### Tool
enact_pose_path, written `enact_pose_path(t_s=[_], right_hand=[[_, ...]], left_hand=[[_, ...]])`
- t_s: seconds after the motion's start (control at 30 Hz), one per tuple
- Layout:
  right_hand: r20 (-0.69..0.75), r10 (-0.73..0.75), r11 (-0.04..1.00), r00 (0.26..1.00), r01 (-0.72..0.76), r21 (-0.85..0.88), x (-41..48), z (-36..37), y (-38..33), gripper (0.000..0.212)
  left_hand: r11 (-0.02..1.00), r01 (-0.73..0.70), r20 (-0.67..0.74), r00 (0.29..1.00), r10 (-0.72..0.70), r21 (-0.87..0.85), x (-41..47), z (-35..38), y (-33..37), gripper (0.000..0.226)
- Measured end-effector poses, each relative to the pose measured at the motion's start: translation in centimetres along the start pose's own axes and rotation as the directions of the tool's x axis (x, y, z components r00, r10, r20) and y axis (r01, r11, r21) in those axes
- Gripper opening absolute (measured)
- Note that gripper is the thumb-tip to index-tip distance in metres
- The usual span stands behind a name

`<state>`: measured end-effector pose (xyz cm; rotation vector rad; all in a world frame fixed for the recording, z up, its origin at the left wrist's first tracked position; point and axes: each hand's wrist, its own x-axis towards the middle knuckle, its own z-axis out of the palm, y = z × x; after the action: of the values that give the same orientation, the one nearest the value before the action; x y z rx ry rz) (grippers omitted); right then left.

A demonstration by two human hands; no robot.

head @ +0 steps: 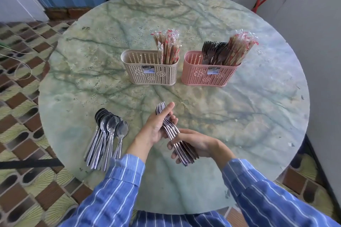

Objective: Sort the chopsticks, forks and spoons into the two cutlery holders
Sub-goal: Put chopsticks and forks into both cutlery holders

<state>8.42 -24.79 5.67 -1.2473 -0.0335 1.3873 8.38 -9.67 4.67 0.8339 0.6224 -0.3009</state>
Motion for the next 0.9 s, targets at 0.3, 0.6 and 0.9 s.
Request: enact_pose_path(t_s=[0.3,0.6,0.9], right_hand=[[-0.143,-0.054,0.937,0.988,0.001,-0.348,1.3,1.1,-0.4,0.019],[-0.124,-0.049,0.984,0.991,0.027,-0.176,2.6,2.8,-2.7,0.029],[-0.103,-0.103,0.994,0.989,0.106,0.019,5.6,5.4,-4.5,0.038]], left_hand=[[0.986,-0.163,-0.097,0.982,0.160,-0.023,-0.3,-0.3,0.7,0.019],[0.993,-0.006,0.181,0.983,0.027,-0.114,-0.7,-3.1,4.6,0.023],[0.996,-0.020,0.291,0.957,-0.005,0.084,-0.4,-5.9,8.6,0.031]])
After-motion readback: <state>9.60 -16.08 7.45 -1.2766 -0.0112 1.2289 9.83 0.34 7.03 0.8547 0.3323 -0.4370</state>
